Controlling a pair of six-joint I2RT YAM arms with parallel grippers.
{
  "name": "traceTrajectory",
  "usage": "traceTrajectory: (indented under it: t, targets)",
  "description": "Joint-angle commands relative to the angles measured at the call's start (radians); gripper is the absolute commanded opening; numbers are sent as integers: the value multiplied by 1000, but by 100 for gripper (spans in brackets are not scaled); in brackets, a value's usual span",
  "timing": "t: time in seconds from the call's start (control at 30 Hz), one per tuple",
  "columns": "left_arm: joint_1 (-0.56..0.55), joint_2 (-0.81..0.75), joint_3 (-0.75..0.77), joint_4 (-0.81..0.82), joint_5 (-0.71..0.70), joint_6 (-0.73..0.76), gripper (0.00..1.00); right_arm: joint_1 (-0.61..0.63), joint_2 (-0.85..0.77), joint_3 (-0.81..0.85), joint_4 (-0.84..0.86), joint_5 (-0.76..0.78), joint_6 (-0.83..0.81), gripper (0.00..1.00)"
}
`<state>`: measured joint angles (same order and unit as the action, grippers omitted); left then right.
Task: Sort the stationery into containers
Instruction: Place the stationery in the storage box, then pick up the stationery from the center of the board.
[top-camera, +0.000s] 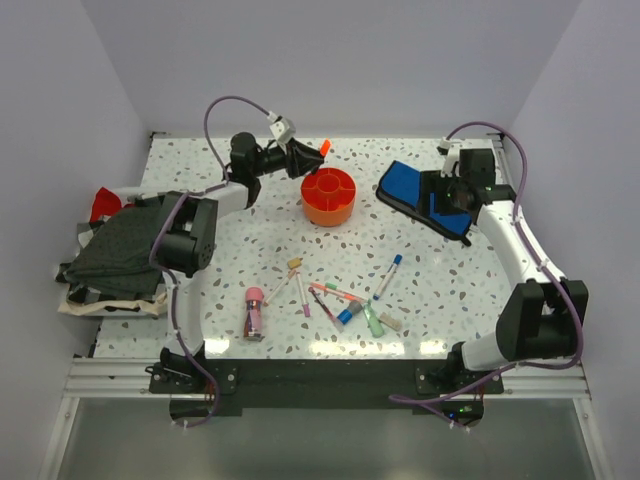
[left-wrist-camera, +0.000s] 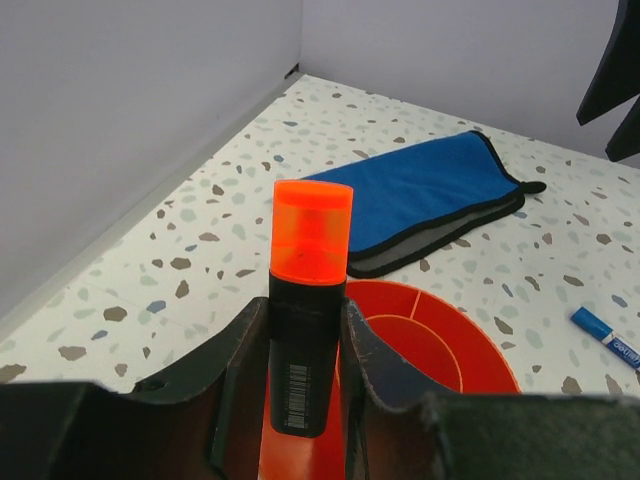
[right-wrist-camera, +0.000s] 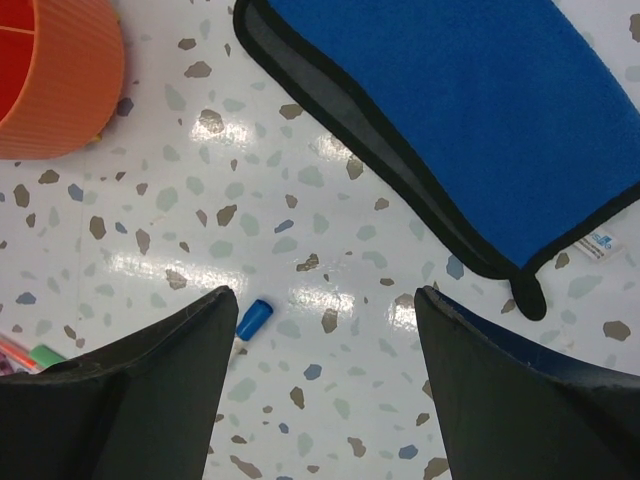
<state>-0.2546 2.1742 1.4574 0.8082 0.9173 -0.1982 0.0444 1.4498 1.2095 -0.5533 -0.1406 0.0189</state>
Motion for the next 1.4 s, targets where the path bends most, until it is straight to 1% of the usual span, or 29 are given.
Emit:
traceTrajectory:
  t: [0.0,0.13,0.17,0.23,0.27,0.37,0.53,0.63,0.67,0.77,0.8,0.87,1.0,1.17,1.2,1.23,1.27,1.3,1.37]
  targets:
    - [6,28,-19,65,5,6,0,-5,12,47,15,12,-14,76]
    - [6,48,-14,62,0,13,0,-5,14,45,13,9,-13,76]
    - [6,52,-8,59,0,13,2,-5,15,41,15,9,-13,76]
    - [6,61,-3,43,-8,13,12,-5,15,38,16,7,-11,76]
    - [6,61,-5,39,-14,13,21,-5,15,35,16,4,-10,76]
    - [6,59,-6,8,-58,37,34,-5,18,28,19,3,-2,76]
    - [12,35,0,-7,-80,62,43,-5,21,25,20,-7,24,77]
    - [17,15,27,-20,-92,34,53,-5,27,12,13,-27,65,77]
    - [17,9,47,-30,-92,31,57,-6,29,-4,12,-33,78,77]
    - [17,-22,61,-20,-101,14,66,-5,23,-36,3,-42,127,78]
    - [18,-45,64,-14,-107,-1,72,-5,18,-45,-2,-42,157,78]
    - [26,-76,66,-7,-112,-21,73,-5,12,-79,-26,-48,196,78]
    - [48,-194,51,-7,-110,-58,74,3,17,-148,-60,-36,317,78]
    - [83,-327,-25,-27,-92,-75,74,20,107,-142,-71,-21,409,76]
    - [89,-344,-43,-24,-83,-87,74,44,124,-134,-74,-8,438,75]
    - [98,-361,-80,-15,-78,-95,77,61,150,-124,-77,4,455,74]
    - [104,-391,-98,-3,-74,-105,77,83,167,-104,-80,13,472,73]
    - [109,-405,-117,0,-69,-116,77,131,179,-93,-83,27,508,72]
    - [117,-453,-164,-15,-67,-107,77,175,214,-67,-100,45,548,68]
